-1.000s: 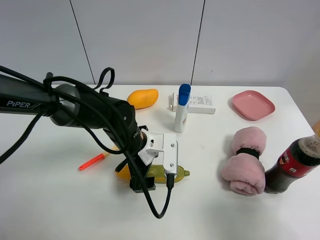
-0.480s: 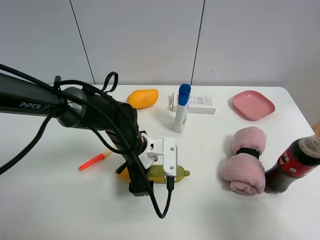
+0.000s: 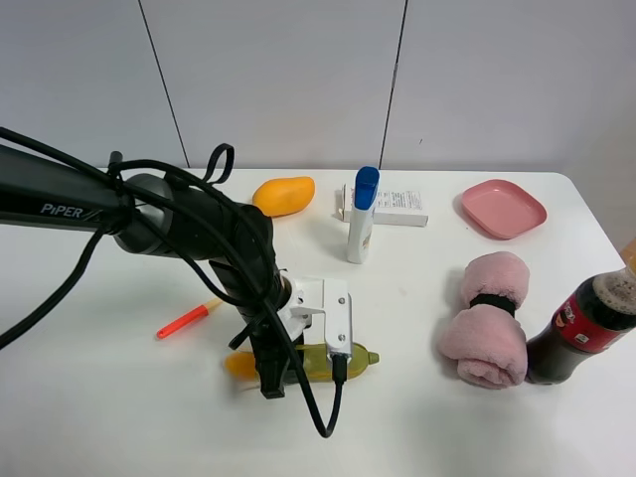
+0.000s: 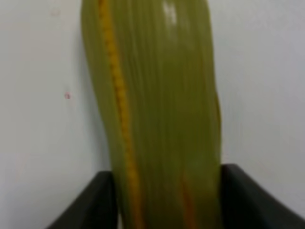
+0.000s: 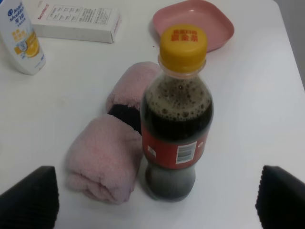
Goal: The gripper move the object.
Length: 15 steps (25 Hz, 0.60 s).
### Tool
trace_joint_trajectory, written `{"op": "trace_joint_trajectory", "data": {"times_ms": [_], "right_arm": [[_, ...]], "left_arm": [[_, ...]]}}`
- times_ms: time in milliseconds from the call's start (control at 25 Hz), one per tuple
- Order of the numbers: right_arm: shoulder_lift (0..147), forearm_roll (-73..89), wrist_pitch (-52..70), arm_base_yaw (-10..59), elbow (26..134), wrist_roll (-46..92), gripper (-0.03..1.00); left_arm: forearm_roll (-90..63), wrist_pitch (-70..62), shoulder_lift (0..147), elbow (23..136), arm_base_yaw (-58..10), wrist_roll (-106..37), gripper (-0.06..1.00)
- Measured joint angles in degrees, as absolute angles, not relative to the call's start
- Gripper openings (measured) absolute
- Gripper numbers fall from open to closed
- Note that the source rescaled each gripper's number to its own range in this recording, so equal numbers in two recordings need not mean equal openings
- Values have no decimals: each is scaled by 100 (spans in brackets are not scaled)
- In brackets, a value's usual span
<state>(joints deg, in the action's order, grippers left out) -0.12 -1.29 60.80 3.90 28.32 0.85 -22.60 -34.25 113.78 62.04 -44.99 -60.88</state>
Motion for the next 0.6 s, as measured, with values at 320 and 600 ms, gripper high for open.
{"op": "trace_joint_trajectory", "data": {"times_ms": [320,600], "right_arm": [[-12,-129,6080,390,2832,85,100],[-12,-129,6080,390,2832,85,100]], "left_arm": [[-2260,-3476,11114,6204,-4499,-6093,0],[-2253,-3693,10037,6204,-4499,-5767,0]]}}
